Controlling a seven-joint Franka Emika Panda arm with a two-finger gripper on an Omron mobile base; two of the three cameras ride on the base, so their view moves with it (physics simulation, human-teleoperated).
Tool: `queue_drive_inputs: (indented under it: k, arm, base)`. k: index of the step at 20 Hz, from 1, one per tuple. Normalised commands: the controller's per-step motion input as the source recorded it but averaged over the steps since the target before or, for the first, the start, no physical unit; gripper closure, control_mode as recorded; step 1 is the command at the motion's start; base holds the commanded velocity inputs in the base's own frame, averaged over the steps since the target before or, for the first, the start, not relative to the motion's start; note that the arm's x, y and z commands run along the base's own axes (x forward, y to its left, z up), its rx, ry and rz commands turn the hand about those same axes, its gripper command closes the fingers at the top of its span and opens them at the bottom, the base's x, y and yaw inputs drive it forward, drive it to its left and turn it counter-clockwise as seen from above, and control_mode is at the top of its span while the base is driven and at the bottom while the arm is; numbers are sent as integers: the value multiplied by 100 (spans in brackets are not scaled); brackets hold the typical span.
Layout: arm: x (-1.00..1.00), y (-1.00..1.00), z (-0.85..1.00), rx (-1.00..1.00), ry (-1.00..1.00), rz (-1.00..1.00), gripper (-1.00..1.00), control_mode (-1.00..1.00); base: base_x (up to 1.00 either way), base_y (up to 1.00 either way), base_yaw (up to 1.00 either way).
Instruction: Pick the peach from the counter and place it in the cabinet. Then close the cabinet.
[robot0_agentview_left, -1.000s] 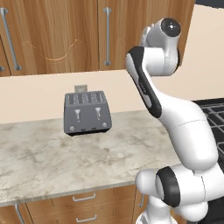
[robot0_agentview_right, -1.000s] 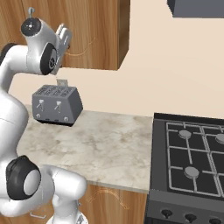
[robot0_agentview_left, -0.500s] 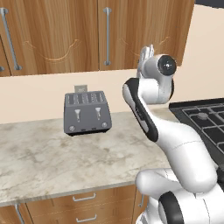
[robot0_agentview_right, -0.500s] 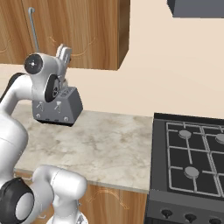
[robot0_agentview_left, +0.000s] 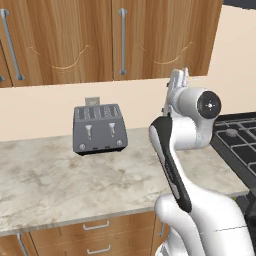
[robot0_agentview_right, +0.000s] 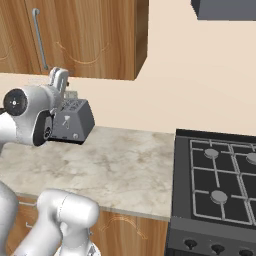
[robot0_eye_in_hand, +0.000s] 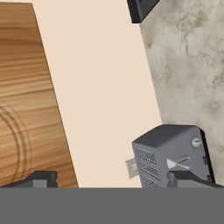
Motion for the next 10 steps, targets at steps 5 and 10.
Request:
queue_drive_inputs:
  k: [5,10]
  arm:
    - [-100,0,32,0,-5,0,-100,-100]
    - [-100,0,33,0,-8,0,-100,-100]
  base:
    - [0,0,0]
    - [0,0,0]
